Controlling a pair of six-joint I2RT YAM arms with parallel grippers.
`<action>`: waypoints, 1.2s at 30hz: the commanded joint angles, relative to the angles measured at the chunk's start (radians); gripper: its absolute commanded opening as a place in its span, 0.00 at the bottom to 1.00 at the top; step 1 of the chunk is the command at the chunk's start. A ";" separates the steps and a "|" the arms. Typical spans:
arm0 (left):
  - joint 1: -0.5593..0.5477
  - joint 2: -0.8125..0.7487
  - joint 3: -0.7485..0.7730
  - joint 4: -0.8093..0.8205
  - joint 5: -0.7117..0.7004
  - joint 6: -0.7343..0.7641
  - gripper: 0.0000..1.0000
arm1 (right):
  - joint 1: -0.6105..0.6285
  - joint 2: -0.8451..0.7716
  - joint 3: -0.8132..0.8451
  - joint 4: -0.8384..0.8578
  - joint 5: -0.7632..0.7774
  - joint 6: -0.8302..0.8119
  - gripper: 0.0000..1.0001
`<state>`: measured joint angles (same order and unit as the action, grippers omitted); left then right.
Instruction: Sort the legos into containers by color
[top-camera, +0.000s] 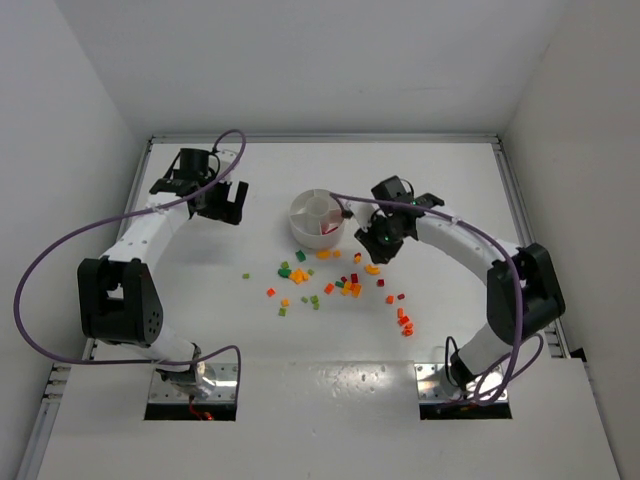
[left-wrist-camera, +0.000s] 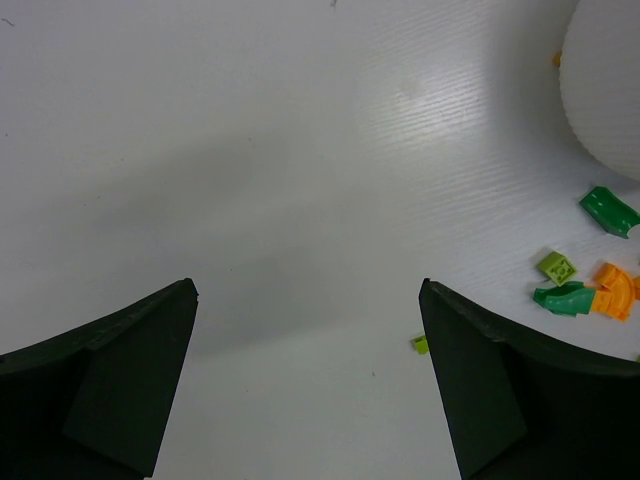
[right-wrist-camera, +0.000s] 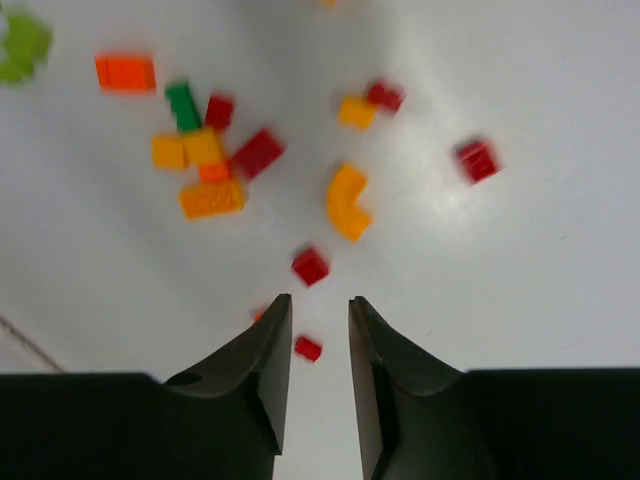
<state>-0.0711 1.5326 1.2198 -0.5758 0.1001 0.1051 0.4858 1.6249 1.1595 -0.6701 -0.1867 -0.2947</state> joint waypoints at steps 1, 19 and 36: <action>-0.007 -0.012 0.029 0.008 0.003 0.008 1.00 | -0.003 -0.046 -0.121 -0.054 -0.030 -0.034 0.31; -0.016 0.006 0.047 0.008 0.003 -0.001 1.00 | 0.007 0.125 -0.193 0.098 0.049 0.134 0.43; -0.016 0.015 0.047 0.008 0.003 -0.001 1.00 | 0.016 0.201 -0.156 0.139 0.061 0.143 0.24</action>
<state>-0.0792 1.5417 1.2331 -0.5777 0.1040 0.1043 0.4873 1.7885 0.9913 -0.5766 -0.1291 -0.1612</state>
